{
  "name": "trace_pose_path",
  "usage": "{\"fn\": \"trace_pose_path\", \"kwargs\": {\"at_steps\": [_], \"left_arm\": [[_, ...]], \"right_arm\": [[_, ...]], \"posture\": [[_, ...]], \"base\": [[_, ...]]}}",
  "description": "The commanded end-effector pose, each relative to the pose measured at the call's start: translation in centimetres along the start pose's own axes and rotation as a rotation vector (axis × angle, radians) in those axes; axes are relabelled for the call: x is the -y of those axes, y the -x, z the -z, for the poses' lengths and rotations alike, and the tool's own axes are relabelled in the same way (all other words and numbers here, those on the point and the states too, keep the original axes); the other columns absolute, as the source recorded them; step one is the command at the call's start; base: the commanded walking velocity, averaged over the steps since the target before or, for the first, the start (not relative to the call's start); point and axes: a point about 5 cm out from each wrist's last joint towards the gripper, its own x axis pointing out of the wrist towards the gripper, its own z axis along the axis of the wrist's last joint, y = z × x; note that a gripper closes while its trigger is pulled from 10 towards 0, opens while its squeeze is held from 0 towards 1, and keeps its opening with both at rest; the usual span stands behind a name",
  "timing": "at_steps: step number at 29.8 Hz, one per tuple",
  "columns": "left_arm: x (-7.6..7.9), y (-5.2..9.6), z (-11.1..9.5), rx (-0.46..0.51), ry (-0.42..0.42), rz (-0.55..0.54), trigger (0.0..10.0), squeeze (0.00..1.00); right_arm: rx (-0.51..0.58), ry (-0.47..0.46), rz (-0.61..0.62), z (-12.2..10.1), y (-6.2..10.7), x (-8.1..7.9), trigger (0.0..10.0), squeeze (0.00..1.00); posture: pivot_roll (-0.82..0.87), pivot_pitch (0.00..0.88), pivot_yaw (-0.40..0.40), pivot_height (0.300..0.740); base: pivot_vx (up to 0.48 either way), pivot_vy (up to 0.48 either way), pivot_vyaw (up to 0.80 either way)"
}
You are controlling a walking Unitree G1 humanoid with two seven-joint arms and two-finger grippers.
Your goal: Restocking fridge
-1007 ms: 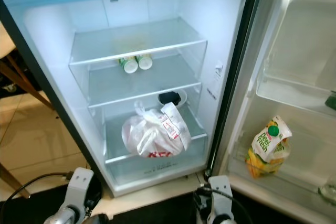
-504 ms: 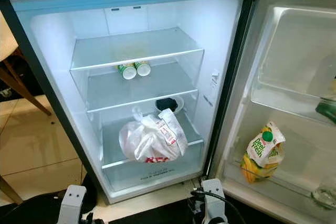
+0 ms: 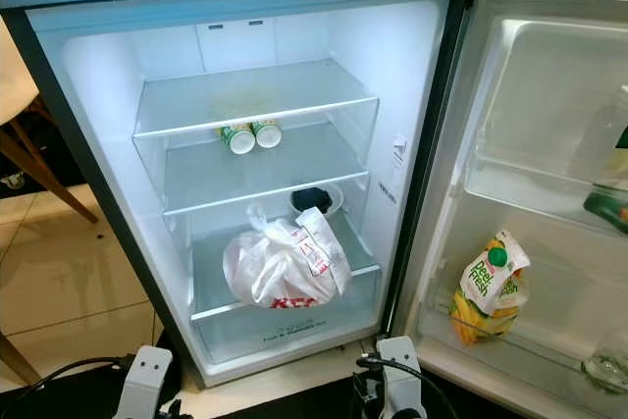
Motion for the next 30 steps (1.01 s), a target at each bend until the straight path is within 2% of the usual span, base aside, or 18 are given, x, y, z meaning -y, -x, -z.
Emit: {"fn": "trace_pose_path", "kwargs": {"at_steps": [1,5,9,14,16,20,26,30], "left_arm": [[0.41,-0.08,-0.01,-0.003,-0.010,0.005,10.0,0.00],[0.50,-0.07,0.04,-0.002,-0.011,0.006,10.0,0.00],[0.61,-0.04,0.12,-0.001,-0.009,0.007,10.0,0.00],[0.84,-0.05,-0.18,0.036,0.048,0.012,10.0,0.00],[0.83,-0.07,-0.22,0.034,0.040,0.011,10.0,0.00],[0.81,-0.13,-0.44,0.039,0.039,0.011,10.0,0.00],[0.85,-0.16,-0.61,0.050,0.027,0.009,10.0,0.00],[0.81,-0.06,-0.42,0.052,0.029,0.000,10.0,0.00]], "right_arm": [[0.011,-0.008,-0.019,-0.04,-0.05,-0.27,10.0,0.00],[0.007,-0.003,-0.015,-0.07,-0.10,-0.23,10.0,0.00],[-0.015,0.020,0.026,0.08,-0.11,0.06,10.0,0.00],[-0.008,0.026,0.021,0.26,0.00,-0.03,10.0,0.00],[-0.009,0.037,0.018,0.25,0.00,-0.06,10.0,0.00],[0.015,0.056,-0.071,0.13,0.00,-0.82,10.0,0.00],[0.003,0.087,-0.054,0.07,-0.08,-0.68,10.0,0.00],[-0.004,0.088,-0.047,0.00,-0.13,-0.52,10.0,0.00]], "posture": [[-0.04,0.000,0.039,0.524],[-0.04,0.000,0.039,0.544],[-0.04,0.000,0.037,0.544],[-0.04,0.005,0.030,0.544],[-0.04,0.005,0.029,0.544],[-0.04,0.007,0.025,0.553],[-0.03,0.005,0.006,0.577],[-0.02,0.004,-0.010,0.577]], "base": [[0.000,0.000,0.00],[0.000,0.000,0.00],[0.000,0.000,0.00],[0.000,0.000,0.00],[0.000,0.000,0.00],[0.000,0.000,0.00],[0.000,0.000,0.00],[0.000,0.000,0.00]]}}
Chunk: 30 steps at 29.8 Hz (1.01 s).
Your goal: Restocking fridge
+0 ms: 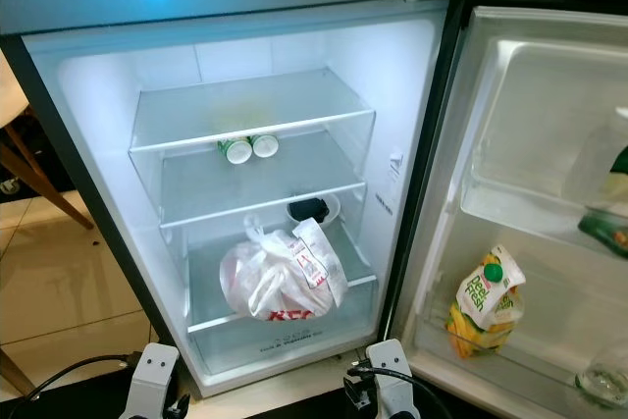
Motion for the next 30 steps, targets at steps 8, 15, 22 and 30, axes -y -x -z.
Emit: {"fn": "trace_pose_path", "kwargs": {"at_steps": [8,15,22,30], "left_arm": [[-0.3,0.3,0.5,0.002,0.001,-0.017,10.0,0.00],[-0.8,0.5,0.5,0.011,-0.014,-0.022,10.0,0.00],[-0.8,0.5,0.6,0.007,-0.031,-0.009,10.0,0.00],[-0.7,0.4,0.5,0.003,-0.042,-0.001,10.0,0.00]], "right_arm": [[-0.005,0.023,-0.035,-0.7,-0.5,-0.3,10.0,0.00],[0.031,-0.002,-0.078,-1.3,-0.9,-1.1,10.0,0.00],[0.029,-0.016,-0.031,-1.0,-0.8,-1.0,10.0,0.00],[0.031,-0.043,-0.034,-0.5,-0.4,-0.5,10.0,0.00]], "posture": [[0.01,0.007,-0.030,0.577],[0.03,0.008,-0.030,0.577],[0.02,0.012,-0.009,0.577],[0.01,0.012,0.001,0.577]], "base": [[0.000,0.000,0.00],[0.000,0.000,0.00],[0.000,0.000,0.00],[0.000,0.000,0.00]]}}
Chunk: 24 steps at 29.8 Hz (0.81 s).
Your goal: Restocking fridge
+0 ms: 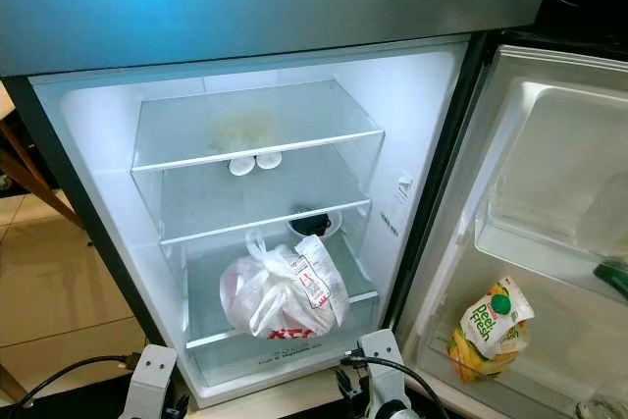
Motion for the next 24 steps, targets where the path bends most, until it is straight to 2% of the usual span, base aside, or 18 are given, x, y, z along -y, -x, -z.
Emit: {"fn": "trace_pose_path", "kwargs": {"at_steps": [1,12,24], "left_arm": [[-0.69,0.17,0.19,-0.012,-0.022,-0.008,10.0,0.00],[-0.43,-0.02,-0.15,-0.003,-0.015,-0.004,10.0,0.00],[-0.37,0.12,0.18,-0.010,-0.024,0.003,10.0,0.00]], "right_arm": [[0.006,-0.020,-0.001,0.36,0.25,0.06,10.0,0.00],[-0.003,-0.029,0.002,0.44,0.22,0.04,10.0,0.00],[0.007,-0.017,0.015,0.39,0.26,0.11,10.0,0.00]], "posture": [[0.01,0.012,0.001,0.577],[0.00,0.011,0.006,0.621],[0.00,0.008,0.012,0.621]], "base": [[0.000,0.000,0.00],[0.000,0.000,0.00],[0.000,0.000,0.00]]}}
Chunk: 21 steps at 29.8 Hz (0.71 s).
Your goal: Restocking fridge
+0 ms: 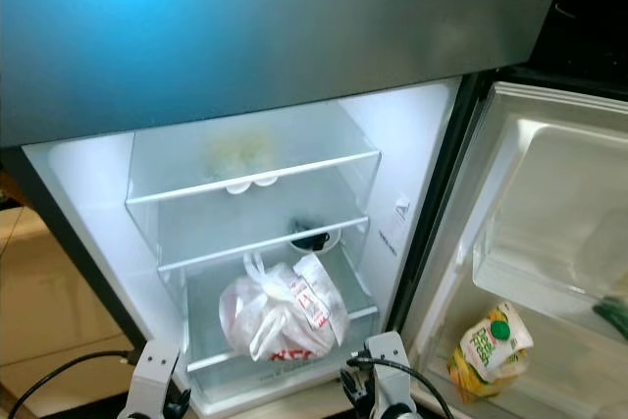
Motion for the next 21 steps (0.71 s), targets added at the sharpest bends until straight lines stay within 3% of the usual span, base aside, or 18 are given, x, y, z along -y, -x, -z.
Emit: {"fn": "trace_pose_path", "kwargs": {"at_steps": [1,21], "left_arm": [[-0.40,0.34,0.73,-0.023,-0.019,0.001,10.0,0.00],[-0.32,0.26,0.51,-0.018,-0.034,0.017,10.0,0.00]], "right_arm": [[0.000,-0.002,-0.005,0.38,0.15,-0.21,10.0,0.00],[0.014,-0.020,-0.011,0.47,0.31,-0.17,10.0,0.00]], "posture": [[-0.01,0.006,0.015,0.621],[-0.01,0.000,0.024,0.621]], "base": [[0.000,0.000,0.00],[0.000,0.000,0.00]]}}
